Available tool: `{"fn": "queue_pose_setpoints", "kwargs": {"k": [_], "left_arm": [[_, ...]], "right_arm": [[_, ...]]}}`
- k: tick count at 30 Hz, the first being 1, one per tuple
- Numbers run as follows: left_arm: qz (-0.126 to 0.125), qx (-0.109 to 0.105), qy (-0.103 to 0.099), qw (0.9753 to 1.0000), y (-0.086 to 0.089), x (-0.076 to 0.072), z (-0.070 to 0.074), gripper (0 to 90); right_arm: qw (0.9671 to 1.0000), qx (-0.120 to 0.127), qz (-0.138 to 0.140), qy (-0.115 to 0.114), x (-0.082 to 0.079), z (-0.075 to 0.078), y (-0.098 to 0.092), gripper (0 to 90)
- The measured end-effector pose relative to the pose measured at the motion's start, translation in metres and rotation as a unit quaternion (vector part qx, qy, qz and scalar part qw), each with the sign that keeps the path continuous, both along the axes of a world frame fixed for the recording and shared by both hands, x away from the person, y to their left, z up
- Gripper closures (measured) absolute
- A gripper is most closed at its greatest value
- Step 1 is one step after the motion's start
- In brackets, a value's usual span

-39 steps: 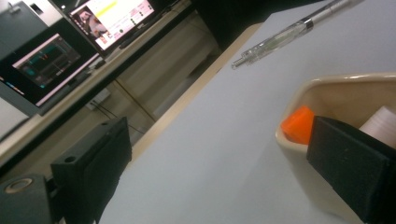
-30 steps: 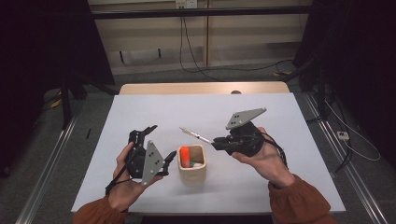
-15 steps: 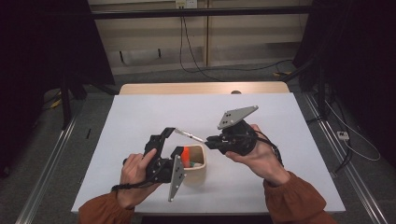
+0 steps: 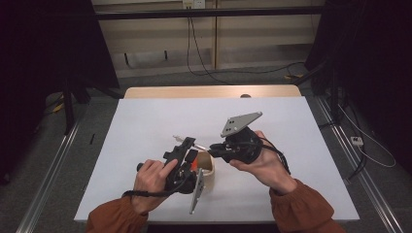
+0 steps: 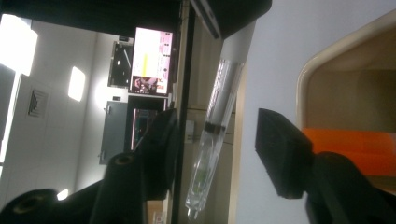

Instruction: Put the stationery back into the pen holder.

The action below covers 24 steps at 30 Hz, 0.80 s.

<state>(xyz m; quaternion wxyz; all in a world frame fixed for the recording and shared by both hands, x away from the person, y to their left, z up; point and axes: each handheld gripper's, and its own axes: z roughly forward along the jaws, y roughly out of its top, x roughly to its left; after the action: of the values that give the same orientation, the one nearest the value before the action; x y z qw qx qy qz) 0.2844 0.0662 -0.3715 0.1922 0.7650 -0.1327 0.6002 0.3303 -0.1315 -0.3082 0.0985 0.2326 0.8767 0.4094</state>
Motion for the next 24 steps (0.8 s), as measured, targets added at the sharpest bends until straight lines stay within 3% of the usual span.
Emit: {"fn": "queue_pose_setpoints", "kwargs": {"k": [3,11,19,24], "left_arm": [[0.000,0.008,-0.008,0.9999,-0.004,-0.001,0.000,61.0],[-0.004,0.015,-0.007,0.9999,-0.010,-0.001,-0.002,76.2],[-0.005,0.007,0.003,1.0000,-0.013,0.002,-0.008,79.5],[-0.002,-0.005,0.023,0.9997,-0.015,0.006,-0.008,79.7]], "right_arm": [[1.0000,0.002,0.000,0.003,0.000,-0.001,0.001,81.8],[1.0000,0.005,0.001,0.004,0.000,-0.004,0.002,81.8],[0.9998,0.020,-0.007,0.007,0.002,-0.008,-0.003,81.3],[0.9990,0.031,-0.030,0.005,0.002,-0.011,-0.007,74.4]]}}
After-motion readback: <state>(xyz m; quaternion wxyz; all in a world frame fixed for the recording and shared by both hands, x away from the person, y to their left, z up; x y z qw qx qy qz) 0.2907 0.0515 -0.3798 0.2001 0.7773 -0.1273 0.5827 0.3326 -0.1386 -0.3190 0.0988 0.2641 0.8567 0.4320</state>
